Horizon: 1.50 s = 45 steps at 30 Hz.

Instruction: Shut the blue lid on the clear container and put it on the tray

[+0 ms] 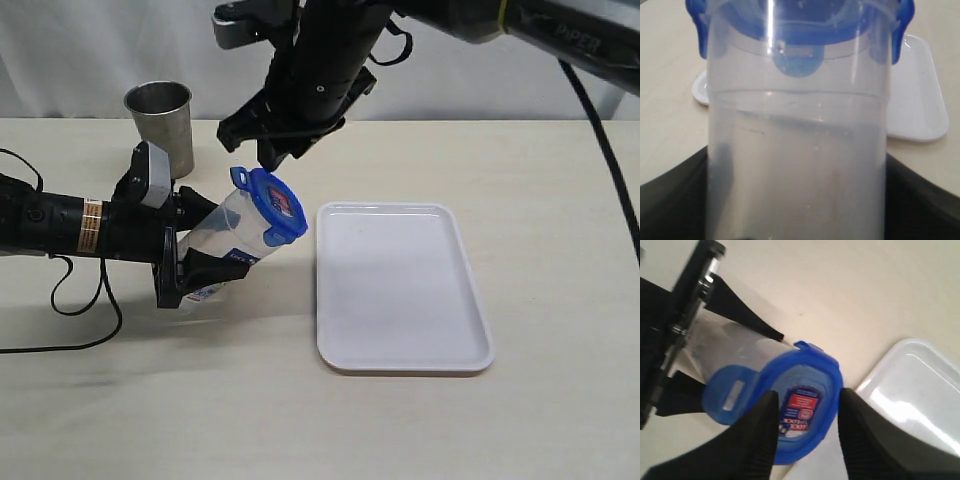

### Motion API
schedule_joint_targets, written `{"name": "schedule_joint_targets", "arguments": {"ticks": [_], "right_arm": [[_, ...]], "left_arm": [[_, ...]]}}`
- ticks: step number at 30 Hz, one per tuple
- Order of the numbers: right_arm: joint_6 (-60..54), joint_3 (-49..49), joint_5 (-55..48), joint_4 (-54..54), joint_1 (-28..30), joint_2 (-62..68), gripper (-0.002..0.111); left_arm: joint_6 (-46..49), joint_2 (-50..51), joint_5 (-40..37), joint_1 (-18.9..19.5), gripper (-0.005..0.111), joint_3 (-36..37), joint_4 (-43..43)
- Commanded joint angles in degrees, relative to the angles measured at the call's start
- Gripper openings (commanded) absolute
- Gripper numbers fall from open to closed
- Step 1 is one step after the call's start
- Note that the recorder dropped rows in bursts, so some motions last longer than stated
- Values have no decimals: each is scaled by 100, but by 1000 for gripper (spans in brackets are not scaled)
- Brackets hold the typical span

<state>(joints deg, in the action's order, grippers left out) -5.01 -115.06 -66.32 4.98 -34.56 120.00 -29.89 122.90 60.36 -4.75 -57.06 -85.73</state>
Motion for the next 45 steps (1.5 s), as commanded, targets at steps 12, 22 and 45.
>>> {"name": "schedule_joint_targets", "arguments": {"ticks": [12,22,45], "right_arm": [[169,-89,-211,852,43,164,39],[158,-89,-101,924,-35,316,39],[-77,-89,6,-498,-871,651,9]], "left_arm": [[-40,-87,125,-30,0,-37,103],[-19,-87,165,-30,0,-37,170],[4,-87,363,-30,0,-37,239]]}}
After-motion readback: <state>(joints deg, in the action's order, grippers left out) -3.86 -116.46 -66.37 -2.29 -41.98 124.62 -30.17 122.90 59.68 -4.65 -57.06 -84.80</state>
